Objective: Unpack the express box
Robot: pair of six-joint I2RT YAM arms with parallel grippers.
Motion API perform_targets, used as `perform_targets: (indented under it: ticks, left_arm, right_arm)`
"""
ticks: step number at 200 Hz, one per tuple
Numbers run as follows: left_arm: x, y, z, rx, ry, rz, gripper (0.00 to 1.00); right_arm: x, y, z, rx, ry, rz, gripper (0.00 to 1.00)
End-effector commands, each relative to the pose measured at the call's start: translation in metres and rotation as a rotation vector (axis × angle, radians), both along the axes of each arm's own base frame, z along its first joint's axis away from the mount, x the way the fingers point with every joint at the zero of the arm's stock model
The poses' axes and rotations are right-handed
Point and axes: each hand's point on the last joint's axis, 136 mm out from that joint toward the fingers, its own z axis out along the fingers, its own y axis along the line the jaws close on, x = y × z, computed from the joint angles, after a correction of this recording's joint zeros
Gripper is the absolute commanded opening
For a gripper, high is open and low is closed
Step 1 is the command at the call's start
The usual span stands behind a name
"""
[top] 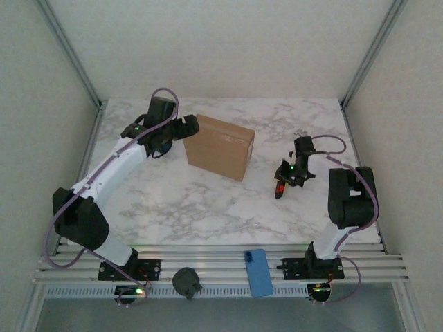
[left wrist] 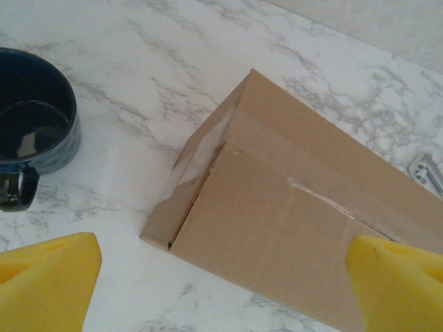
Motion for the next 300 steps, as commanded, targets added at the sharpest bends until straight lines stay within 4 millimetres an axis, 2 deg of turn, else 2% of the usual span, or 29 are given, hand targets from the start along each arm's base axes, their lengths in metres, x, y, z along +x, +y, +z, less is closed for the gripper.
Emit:
perform_targets:
  ticks: [1, 33, 53, 72, 99, 111, 134, 151, 167, 195, 228, 266, 300]
  left_arm:
    - [-0.008, 0.011, 0.004, 0.016, -0.005, 0.018, 0.91]
    - [-0.011, 0.013, 0.003, 0.019, -0.002, 0.021, 0.91]
    - [-0.013, 0.014, 0.002, 0.022, 0.004, 0.02, 0.91]
    - [-0.016, 0.016, -0.001, 0.029, 0.016, 0.024, 0.91]
    - [-0.019, 0.015, -0.003, 0.025, 0.026, 0.017, 0.9]
    - [-0.019, 0.013, -0.003, 0.016, 0.029, 0.007, 0.9]
    - [-0.02, 0.01, -0.002, 0.006, 0.033, -0.003, 0.9]
    - [-0.023, 0.01, -0.006, 0.005, 0.045, -0.002, 0.9]
    - [-0.026, 0.01, -0.016, 0.005, 0.069, 0.007, 0.89]
    - [-0.037, 0.016, -0.036, -0.008, 0.111, 0.052, 0.89]
    - [-0.047, 0.009, -0.049, -0.093, 0.116, 0.059, 0.89]
    - [-0.044, -0.013, -0.049, -0.197, 0.09, 0.0, 0.89]
    - [-0.032, -0.017, -0.086, -0.149, 0.163, 0.001, 0.88]
  right_arm:
    - [-0.019, -0.024, -0.009, -0.125, 0.102, -0.046, 0.3]
    - [-0.018, -0.029, -0.006, -0.151, 0.104, -0.054, 0.37]
    - [-0.012, -0.032, 0.011, -0.173, 0.069, -0.039, 0.45]
    - [-0.005, -0.036, 0.042, -0.214, 0.014, -0.006, 0.52]
    - [0.004, -0.034, 0.108, -0.274, -0.127, 0.081, 0.61]
    - [0.006, -0.023, 0.14, -0.281, -0.208, 0.157, 0.63]
    - [0.012, 0.017, 0.192, -0.271, -0.358, 0.344, 0.67]
    - [0.023, 0.047, 0.219, -0.246, -0.446, 0.447, 0.72]
    - [0.043, 0.07, 0.233, -0.224, -0.501, 0.515, 0.74]
    - [0.082, 0.106, 0.244, -0.206, -0.589, 0.637, 0.79]
    - [0.125, 0.139, 0.234, -0.141, -0.629, 0.724, 0.81]
    - [0.141, 0.178, 0.219, 0.067, -0.588, 0.745, 0.79]
    - [0.134, 0.193, 0.2, 0.2, -0.511, 0.693, 0.77]
